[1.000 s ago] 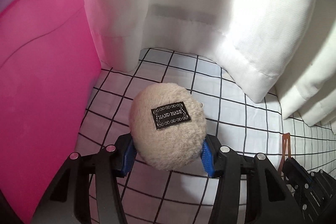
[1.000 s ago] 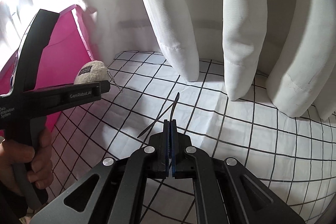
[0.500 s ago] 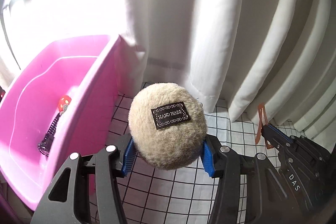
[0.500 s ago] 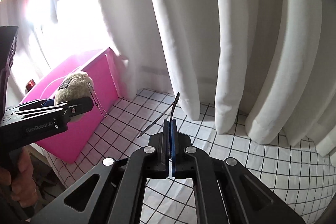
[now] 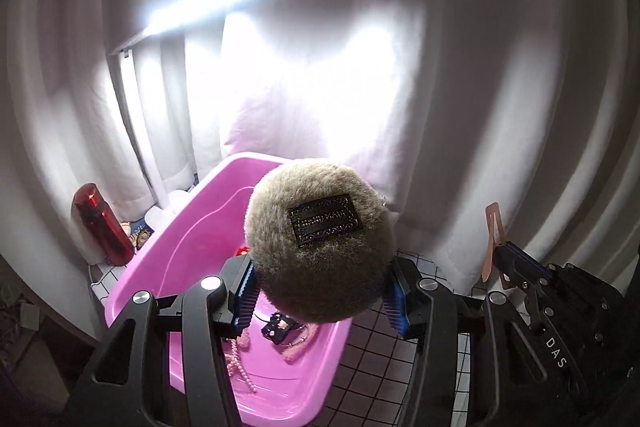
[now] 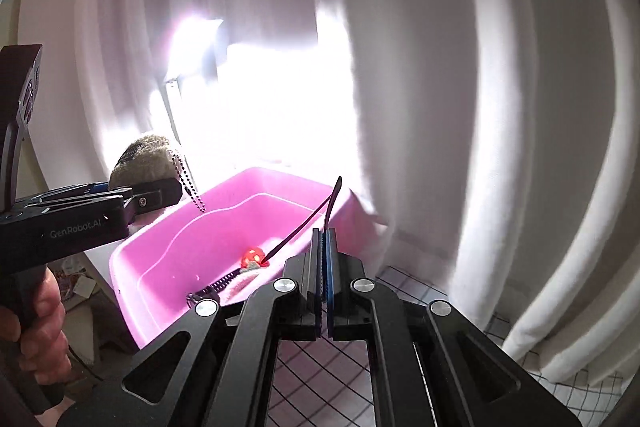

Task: Organize jewelry
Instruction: 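Carry the fuzzy ball and hair pin in both tools over the pink tub, then open both tools to drop the ball and hair pin into the tub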

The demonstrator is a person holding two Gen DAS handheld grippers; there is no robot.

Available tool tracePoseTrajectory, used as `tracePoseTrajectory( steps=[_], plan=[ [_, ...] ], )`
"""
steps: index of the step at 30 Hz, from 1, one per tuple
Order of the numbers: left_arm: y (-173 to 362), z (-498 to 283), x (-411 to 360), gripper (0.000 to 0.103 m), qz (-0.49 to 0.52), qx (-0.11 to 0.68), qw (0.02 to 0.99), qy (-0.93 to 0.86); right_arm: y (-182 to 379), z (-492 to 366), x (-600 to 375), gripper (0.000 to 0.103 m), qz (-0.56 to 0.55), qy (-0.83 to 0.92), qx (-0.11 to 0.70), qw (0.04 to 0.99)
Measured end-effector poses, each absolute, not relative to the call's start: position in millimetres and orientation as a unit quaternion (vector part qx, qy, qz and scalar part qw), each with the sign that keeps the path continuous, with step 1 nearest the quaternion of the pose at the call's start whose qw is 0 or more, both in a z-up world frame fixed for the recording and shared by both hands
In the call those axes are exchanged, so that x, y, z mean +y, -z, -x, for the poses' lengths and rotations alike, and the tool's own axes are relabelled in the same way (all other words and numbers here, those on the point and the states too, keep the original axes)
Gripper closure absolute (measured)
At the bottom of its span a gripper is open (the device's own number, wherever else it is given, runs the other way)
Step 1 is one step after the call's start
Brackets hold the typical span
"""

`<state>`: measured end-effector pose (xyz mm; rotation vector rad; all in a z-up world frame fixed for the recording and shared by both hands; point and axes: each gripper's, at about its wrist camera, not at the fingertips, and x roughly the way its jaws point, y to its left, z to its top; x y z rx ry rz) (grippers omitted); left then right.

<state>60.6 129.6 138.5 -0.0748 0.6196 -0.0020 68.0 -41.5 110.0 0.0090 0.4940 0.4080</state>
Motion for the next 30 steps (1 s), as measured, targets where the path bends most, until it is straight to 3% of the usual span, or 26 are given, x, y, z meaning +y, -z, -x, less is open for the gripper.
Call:
tracePoseTrajectory(
  steps=[10,25,26,27,28,30],
  plan=[
    [-111,-88,230,0.052,0.051,0.345,0.933,-0.085,-103,-122,59,0.101,0.021,-0.266,0.281,0.922],
    [-39,-124,246,0.044,0.063,0.439,0.894,-0.070,-54,-176,112,0.100,0.044,-0.239,0.383,0.891],
    [-39,-124,246,0.043,0.063,0.441,0.893,-0.071,-53,-177,112,0.096,0.045,-0.236,0.386,0.891],
    [-39,-124,246,0.041,0.064,0.442,0.892,-0.071,-54,-177,112,0.079,0.047,-0.231,0.387,0.892],
    [-38,-124,247,0.036,0.065,0.444,0.891,-0.072,-54,-176,110,0.055,0.050,-0.224,0.384,0.895],
    [-39,-124,248,0.027,0.065,0.444,0.891,-0.076,-58,-173,109,0.044,0.047,-0.215,0.371,0.902]
  ],
)
